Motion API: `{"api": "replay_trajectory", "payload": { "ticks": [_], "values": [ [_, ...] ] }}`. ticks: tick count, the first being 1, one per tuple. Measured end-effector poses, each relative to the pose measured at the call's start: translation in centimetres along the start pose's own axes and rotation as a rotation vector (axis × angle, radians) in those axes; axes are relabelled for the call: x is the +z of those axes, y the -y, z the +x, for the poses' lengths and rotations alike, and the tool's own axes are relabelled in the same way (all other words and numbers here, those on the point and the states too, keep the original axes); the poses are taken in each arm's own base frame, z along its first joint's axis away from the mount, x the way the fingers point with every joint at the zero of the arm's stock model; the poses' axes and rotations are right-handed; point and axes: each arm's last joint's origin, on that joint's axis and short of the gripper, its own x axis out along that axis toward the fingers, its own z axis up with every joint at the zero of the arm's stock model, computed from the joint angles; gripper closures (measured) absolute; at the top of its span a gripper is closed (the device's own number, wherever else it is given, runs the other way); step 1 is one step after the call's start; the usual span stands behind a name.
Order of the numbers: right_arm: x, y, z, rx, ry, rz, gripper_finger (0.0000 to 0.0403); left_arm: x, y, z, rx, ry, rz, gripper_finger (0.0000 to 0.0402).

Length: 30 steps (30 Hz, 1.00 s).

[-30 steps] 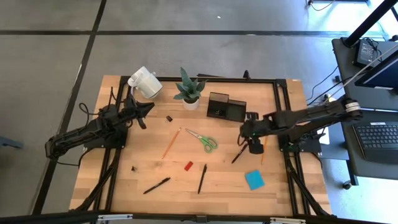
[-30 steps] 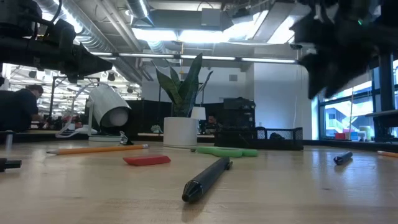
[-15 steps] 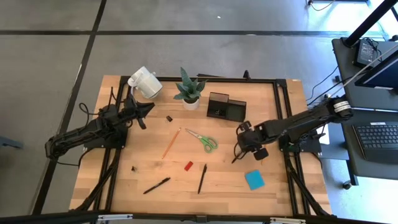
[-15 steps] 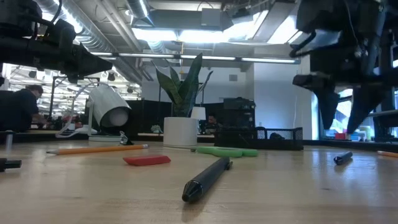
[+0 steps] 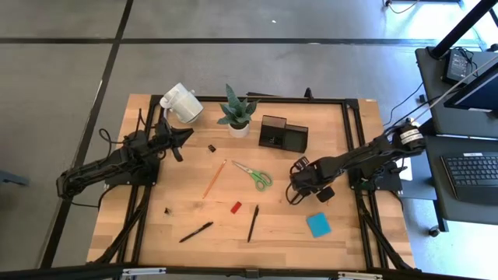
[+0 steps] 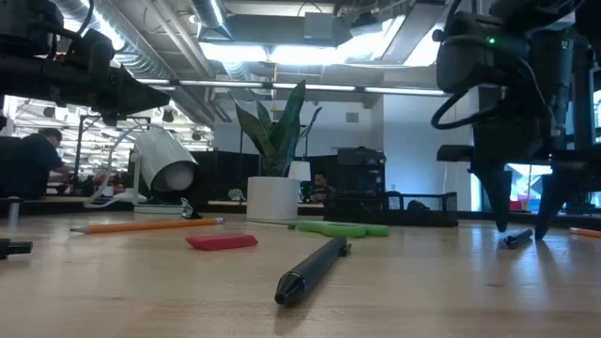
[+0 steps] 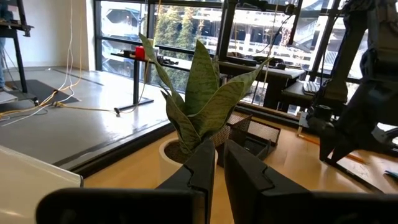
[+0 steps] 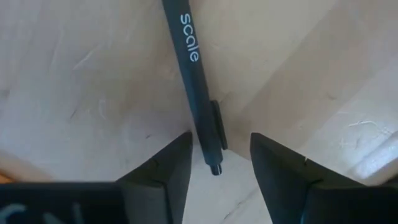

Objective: Pick and place office supplies into organizer
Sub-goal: Put the top black pen into the desk organizer

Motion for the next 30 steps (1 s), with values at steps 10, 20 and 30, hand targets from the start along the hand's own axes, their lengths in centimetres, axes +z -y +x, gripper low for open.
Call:
{"api": "replay_trajectory", "payload": {
  "ticks": [10, 20, 30],
  "values": [
    [0.14, -0.14, 0.51, 0.057, -0.01, -0.048, 0.0276, -0.01, 0.0, 0.01, 0.001, -0.002, 0.001, 0.037],
    [0.12, -0.21, 0.56, 0.076, -0.003, -0.054, 0.0327, -0.02, 0.0, 0.01, 0.0, -0.002, 0.002, 0.037],
    [0.11, -0.21, 0.56, 0.066, -0.012, 0.069, 0.0359, -0.01, 0.0, 0.01, 0.0, -0.001, 0.002, 0.037]
  ]
}}
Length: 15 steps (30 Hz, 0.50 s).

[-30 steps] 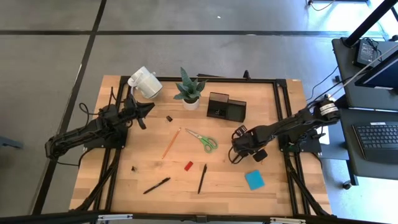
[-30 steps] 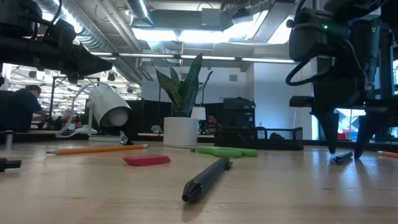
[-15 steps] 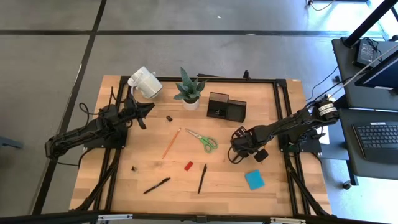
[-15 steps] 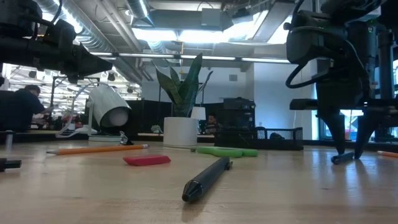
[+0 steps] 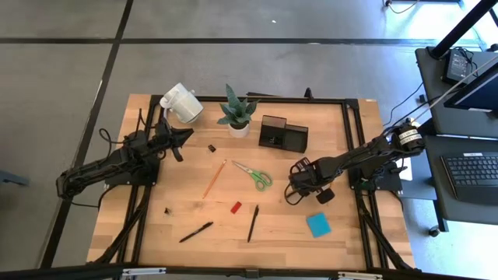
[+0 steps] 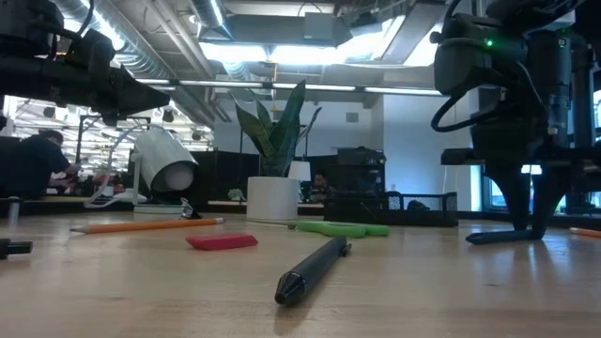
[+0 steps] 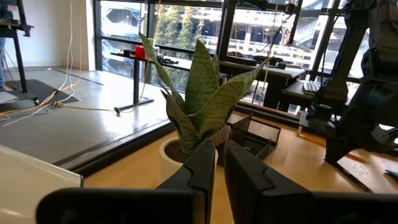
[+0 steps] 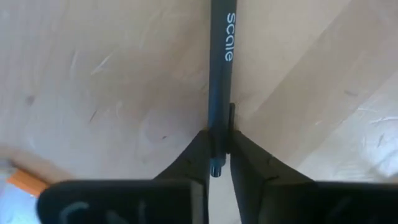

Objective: Pick and place office supplies into organizer
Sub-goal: Put the top black pen into the desk organizer

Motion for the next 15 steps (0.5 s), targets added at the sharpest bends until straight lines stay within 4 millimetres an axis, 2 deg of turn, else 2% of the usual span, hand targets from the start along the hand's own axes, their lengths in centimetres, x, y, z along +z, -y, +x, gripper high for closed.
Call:
{"api": "replay_trajectory", "payload": {
  "ticks": [7, 15],
  "values": [
    [-0.1, 0.0, -0.2, -0.002, 0.005, 0.017, 0.0359, 0.0, 0.0, 0.0, 0.0, 0.0, -0.001, 0.037],
    [0.3, 0.3, -1.8, -0.032, 0.072, 0.078, 0.0376, 0.0, 0.0, 0.0, 0.0, 0.001, -0.001, 0.037]
  ]
}}
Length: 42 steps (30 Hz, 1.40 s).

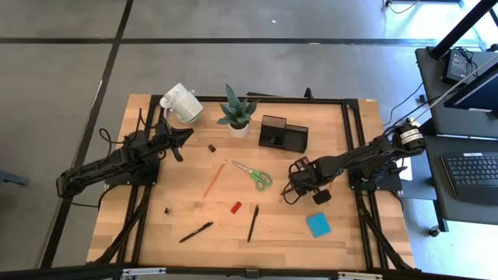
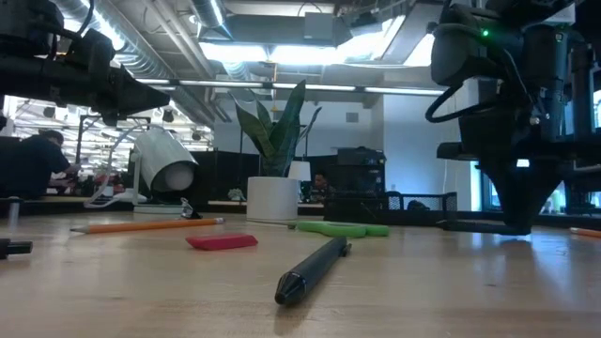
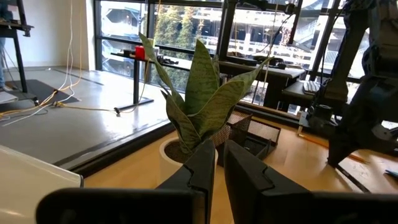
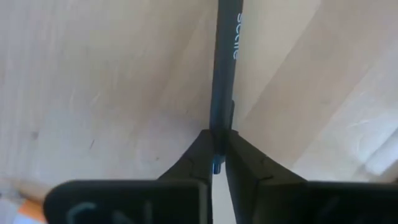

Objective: Pick and place office supplies into organizer
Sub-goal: Put the top black pen into the desk organizer

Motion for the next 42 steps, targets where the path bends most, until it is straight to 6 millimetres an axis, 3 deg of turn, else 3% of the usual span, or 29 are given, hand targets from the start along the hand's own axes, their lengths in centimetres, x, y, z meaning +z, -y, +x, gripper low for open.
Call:
{"api": "replay_trajectory", "payload": {
  "ticks": [16, 22, 28, 32, 36, 42],
  "values": [
    [-0.4, 0.1, -0.1, -0.047, -0.048, 0.064, 0.0377, 0.0, 0.0, 0.0, 0.0, 0.0, 0.0, 0.037],
    [-0.3, 0.1, -0.1, -0.042, -0.034, 0.069, 0.0397, 0.0, 0.0, 0.0, 0.0, 0.0, -0.003, 0.037],
    [-0.1, 0.1, 0.0, -0.047, -0.01, 0.072, 0.0392, -0.1, 0.0, 0.1, -0.006, -0.009, -0.229, 0.037],
    [-0.2, 0.0, 0.3, -0.05, -0.006, 0.071, 0.0395, 0.4, 0.9, 0.2, -0.205, -0.011, -0.246, 0.037],
    [-0.2, 0.0, 0.4, -0.051, -0.001, 0.066, 0.0399, 1.7, 2.1, 0.3, -0.407, 0.105, -0.166, 0.037],
    [-0.1, 0.1, 0.4, -0.053, 0.01, 0.072, 0.0398, 2.8, 3.8, 0.7, -0.517, 0.237, 0.036, 0.0369]
  ]
}}
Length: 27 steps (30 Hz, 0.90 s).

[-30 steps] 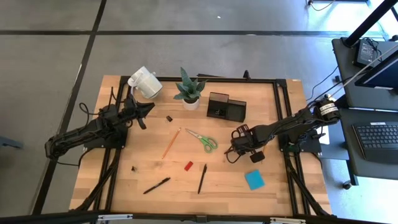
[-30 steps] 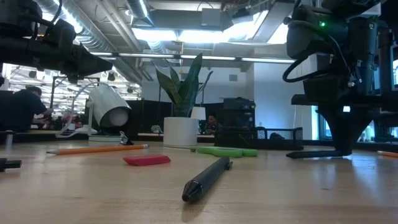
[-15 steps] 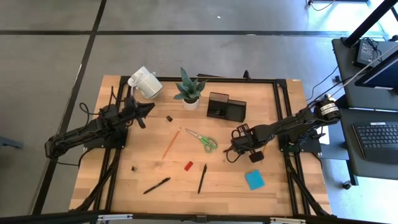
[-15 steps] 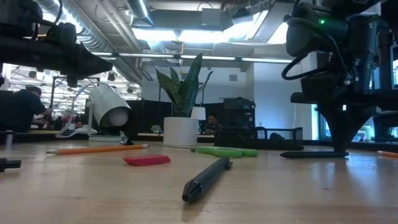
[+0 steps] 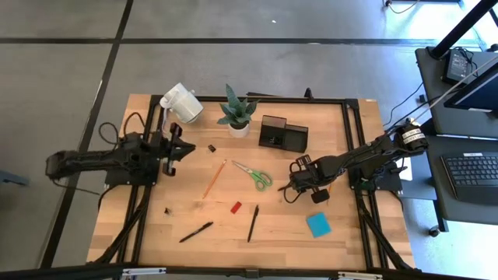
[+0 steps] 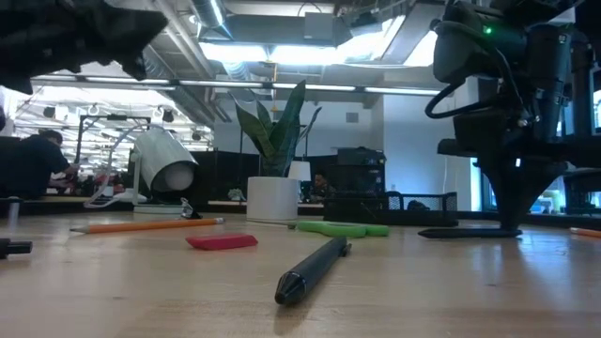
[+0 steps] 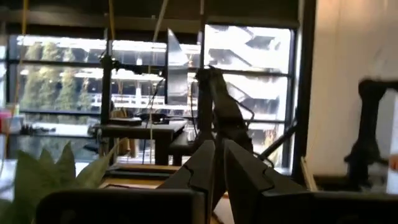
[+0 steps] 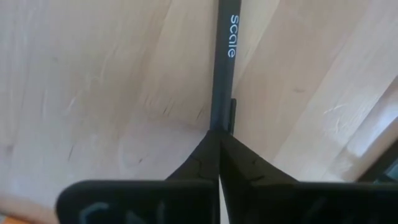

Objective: Pick and place office supplies into organizer
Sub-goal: Put the top black pen into the desk organizer

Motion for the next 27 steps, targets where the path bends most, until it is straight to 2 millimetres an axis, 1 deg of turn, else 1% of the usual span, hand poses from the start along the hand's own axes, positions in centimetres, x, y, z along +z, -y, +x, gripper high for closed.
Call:
{"api": "replay_trajectory", "payload": {
  "ticks": [4, 7, 9, 12, 14, 17, 19, 21, 23, 27],
  "values": [
    [0.0, 0.0, 0.0, 0.0, 0.003, 0.002, 0.0399, -0.5, 0.3, 1.8, 0.038, -0.099, 0.043, 0.0358],
    [0.0, 0.0, 0.0, 0.001, 0.003, 0.003, 0.0398, -0.4, 0.7, 4.2, 0.05, -0.193, 0.05, 0.034],
    [0.0, 0.0, 0.0, 0.001, 0.004, 0.009, 0.0399, -0.3, 0.9, 6.4, 0.051, -0.25, 0.057, 0.0325],
    [0.0, 0.0, 0.0, 0.002, 0.005, 0.036, 0.04, -0.4, 1.1, 10.2, 0.072, -0.35, 0.062, 0.0307],
    [0.1, 0.0, 0.0, 0.003, 0.006, 0.061, 0.04, -0.8, 1.2, 12.8, 0.091, -0.455, 0.067, 0.0302],
    [0.0, 0.0, 0.1, 0.004, 0.004, 0.089, 0.04, -2.2, 1.1, 16.1, 0.167, -0.646, 0.044, 0.0301],
    [0.0, 0.0, 0.1, 0.004, 0.004, 0.093, 0.04, -3.4, 1.2, 18.2, 0.234, -0.728, 0.019, 0.0305],
    [0.0, 0.0, 0.1, 0.005, 0.004, 0.096, 0.04, -4.9, 1.4, 20.1, 0.254, -0.781, 0.009, 0.0314],
    [0.0, 0.0, 0.1, 0.005, 0.004, 0.115, 0.04, -6.3, 1.9, 21.7, 0.236, -0.815, 0.01, 0.0327],
    [0.0, 0.0, 0.1, 0.005, 0.002, 0.193, 0.04, -8.3, 3.0, 24.1, 0.211, -0.868, 0.004, 0.035]
  ]
}}
